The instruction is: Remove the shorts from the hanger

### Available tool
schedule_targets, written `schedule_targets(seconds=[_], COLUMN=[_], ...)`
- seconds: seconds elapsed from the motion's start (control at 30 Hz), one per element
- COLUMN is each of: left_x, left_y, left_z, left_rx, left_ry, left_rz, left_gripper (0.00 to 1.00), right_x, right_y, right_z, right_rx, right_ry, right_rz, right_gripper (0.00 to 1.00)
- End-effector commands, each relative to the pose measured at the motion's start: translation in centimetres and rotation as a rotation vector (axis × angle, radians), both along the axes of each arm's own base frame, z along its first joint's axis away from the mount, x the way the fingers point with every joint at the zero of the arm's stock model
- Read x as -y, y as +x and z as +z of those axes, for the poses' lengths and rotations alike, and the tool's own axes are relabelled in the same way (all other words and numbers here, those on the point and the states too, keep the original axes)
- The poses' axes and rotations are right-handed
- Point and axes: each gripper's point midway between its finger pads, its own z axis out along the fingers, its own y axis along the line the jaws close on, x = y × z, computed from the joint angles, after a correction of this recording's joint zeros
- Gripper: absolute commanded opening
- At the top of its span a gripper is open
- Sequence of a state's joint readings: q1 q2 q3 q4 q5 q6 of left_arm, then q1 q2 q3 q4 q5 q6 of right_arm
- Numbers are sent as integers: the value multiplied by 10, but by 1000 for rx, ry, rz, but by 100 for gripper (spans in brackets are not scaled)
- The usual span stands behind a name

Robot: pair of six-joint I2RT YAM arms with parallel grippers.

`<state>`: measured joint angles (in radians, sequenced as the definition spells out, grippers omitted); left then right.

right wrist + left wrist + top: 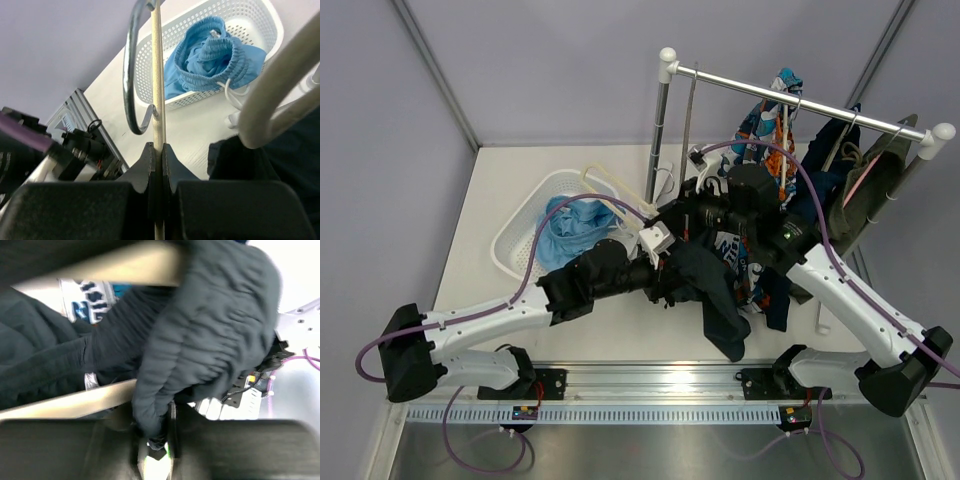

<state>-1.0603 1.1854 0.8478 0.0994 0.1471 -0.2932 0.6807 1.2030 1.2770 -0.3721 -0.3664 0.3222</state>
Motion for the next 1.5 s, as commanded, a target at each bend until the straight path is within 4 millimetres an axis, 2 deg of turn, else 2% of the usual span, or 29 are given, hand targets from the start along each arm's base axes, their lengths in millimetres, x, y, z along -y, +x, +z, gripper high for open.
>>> schedule_targets(seconds=[0.0,0.2,0.53,0.6,0.77,0.83,0.97,1.03,1.13,1.23,1.37,1.4,1.47], left_x=[17,11,-16,-14,-4,-4,-12,-12,-11,-11,-22,-27,-46], left_y=[-19,-48,-56,-60,-53,-51,-54,-56,-53,-42,-39,-39,-35], left_z=[33,11,-34,-35,-21,-20,-35,-34,-23,-11,-15,-18,-21], left_rx=[57,20,-25,-33,17,28,8,7,38,87,79,73,75], left_ry=[-83,-23,65,69,84,91,128,122,115,113,124,129,127], left_rz=[-87,-144,-112,-137,-150,-148,-144,-151,-150,-113,-70,-55,15], left_gripper=[11,10,9,9,9,9,10,10,11,11,11,11,13], right_x=[-4,-8,-16,-26,-54,-57,-52,-58,-75,-85,-70,-62,-43], right_y=[10,29,48,50,46,41,51,49,38,27,40,49,50], right_z=[52,69,87,87,84,90,102,106,103,102,120,121,126], right_rx=[107,169,256,236,202,237,301,283,171,112,258,297,386], right_ry=[97,104,95,120,179,167,141,183,282,309,210,170,100], right_rz=[-41,-85,-93,-66,-11,10,-36,-16,56,107,26,-12,-31], right_gripper=[0,0,0,0,0,0,0,0,0,0,0,0,0])
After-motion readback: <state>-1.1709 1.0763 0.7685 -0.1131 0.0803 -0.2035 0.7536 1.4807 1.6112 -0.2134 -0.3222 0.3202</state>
